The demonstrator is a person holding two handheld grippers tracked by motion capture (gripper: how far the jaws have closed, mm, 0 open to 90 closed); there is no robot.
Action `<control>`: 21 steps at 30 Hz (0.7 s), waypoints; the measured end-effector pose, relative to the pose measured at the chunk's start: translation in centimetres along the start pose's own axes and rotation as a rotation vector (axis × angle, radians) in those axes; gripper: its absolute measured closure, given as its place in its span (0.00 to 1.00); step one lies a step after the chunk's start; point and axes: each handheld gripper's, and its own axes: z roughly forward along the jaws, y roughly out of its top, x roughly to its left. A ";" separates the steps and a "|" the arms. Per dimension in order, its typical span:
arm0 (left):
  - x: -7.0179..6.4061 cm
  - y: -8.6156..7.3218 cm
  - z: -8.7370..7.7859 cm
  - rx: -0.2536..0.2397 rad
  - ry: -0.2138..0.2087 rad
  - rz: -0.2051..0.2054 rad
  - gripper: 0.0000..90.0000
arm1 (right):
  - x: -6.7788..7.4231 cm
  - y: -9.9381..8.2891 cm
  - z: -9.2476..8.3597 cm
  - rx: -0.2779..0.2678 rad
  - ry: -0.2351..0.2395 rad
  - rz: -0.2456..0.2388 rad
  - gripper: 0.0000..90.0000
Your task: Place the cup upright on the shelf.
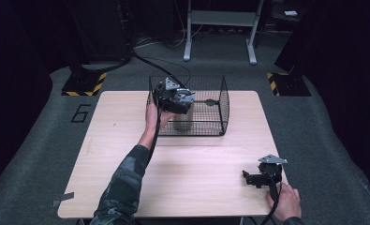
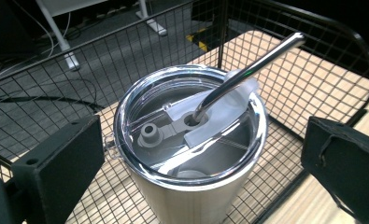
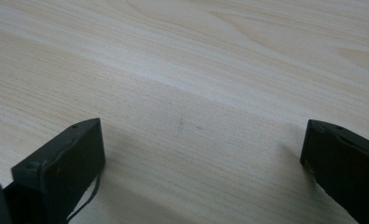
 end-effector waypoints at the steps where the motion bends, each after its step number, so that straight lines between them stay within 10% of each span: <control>1: 0.0 0.0 -0.2 -0.008 -0.002 -0.003 0.00 | 0.0 0.0 0.0 0.003 0.000 0.000 0.00; 21: 1.0 -2.6 -8.1 -0.005 -0.006 0.020 0.00 | 0.0 0.0 0.0 0.000 0.000 0.000 0.00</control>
